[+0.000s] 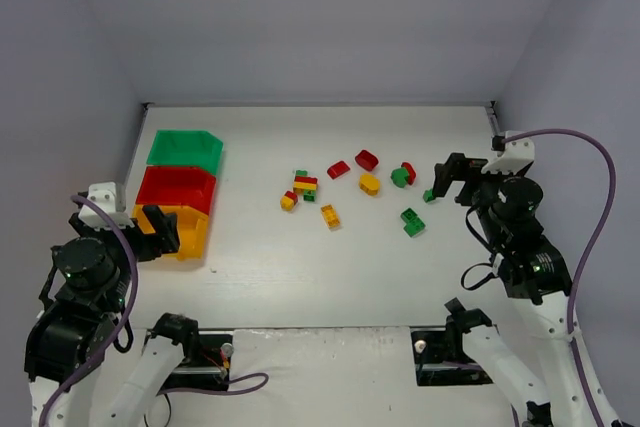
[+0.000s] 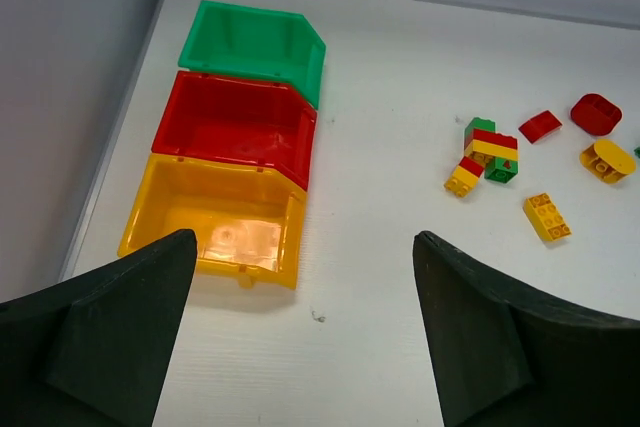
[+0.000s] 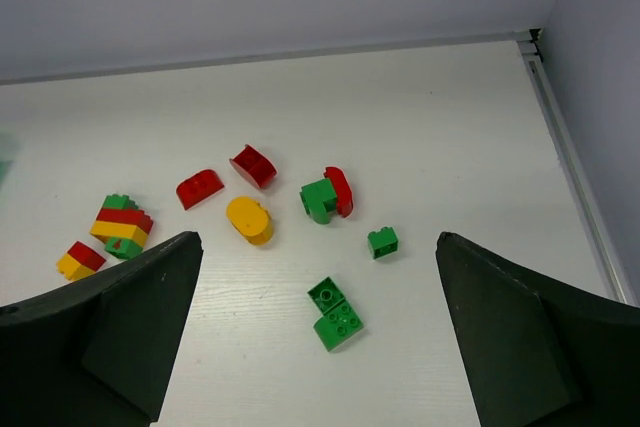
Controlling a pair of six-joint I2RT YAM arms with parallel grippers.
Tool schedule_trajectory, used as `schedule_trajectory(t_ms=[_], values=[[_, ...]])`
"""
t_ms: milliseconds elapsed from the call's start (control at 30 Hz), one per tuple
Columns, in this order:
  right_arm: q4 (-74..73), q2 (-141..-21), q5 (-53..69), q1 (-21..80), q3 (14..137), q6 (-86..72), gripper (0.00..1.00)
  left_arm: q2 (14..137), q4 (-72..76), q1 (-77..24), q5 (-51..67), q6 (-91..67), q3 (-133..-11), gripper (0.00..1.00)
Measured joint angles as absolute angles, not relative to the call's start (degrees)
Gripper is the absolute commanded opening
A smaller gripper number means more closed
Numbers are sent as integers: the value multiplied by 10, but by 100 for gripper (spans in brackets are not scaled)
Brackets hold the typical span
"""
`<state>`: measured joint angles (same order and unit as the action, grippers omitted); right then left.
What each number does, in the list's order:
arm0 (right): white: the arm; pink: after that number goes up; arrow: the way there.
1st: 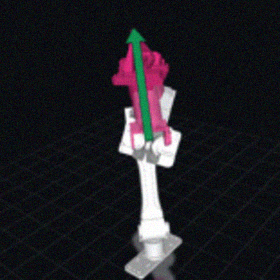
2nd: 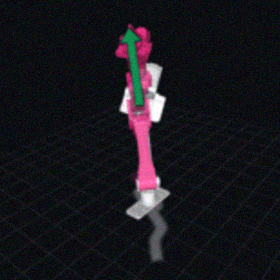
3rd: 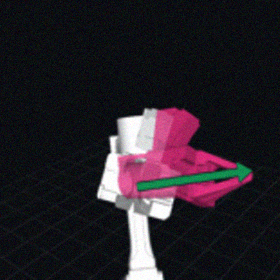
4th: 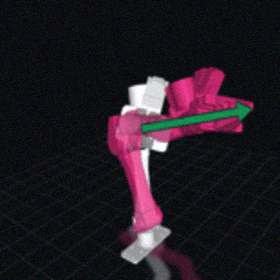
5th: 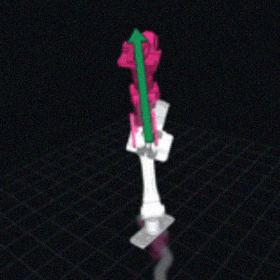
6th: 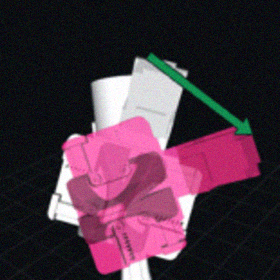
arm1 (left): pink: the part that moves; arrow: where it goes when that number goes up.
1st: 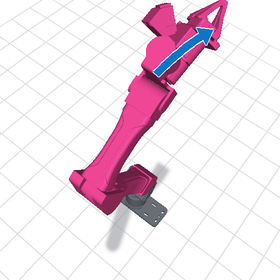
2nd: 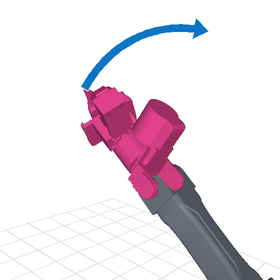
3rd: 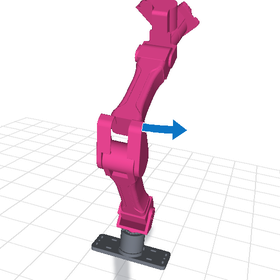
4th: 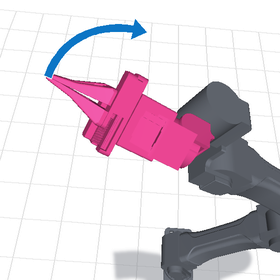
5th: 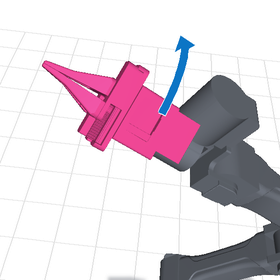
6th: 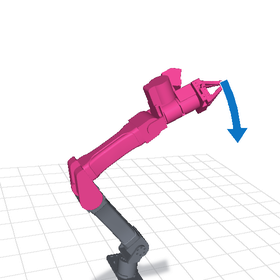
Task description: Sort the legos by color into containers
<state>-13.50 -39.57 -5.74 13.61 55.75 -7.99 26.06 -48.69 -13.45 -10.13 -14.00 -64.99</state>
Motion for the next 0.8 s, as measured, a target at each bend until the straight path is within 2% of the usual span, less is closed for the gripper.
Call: schedule_trajectory(t_ms=[167, 467, 800], values=[[-134, -415, -60, 140, 557, -94, 100, 303, -487, -135, -79, -146, -651, 82], [-132, -457, -53, 143, 555, -129, 100, 496, -452, -147, 36, -166, -665, 82], [-151, -481, -77, 143, 549, -186, 100, 694, -321, -343, -15, -376, -654, 82]])
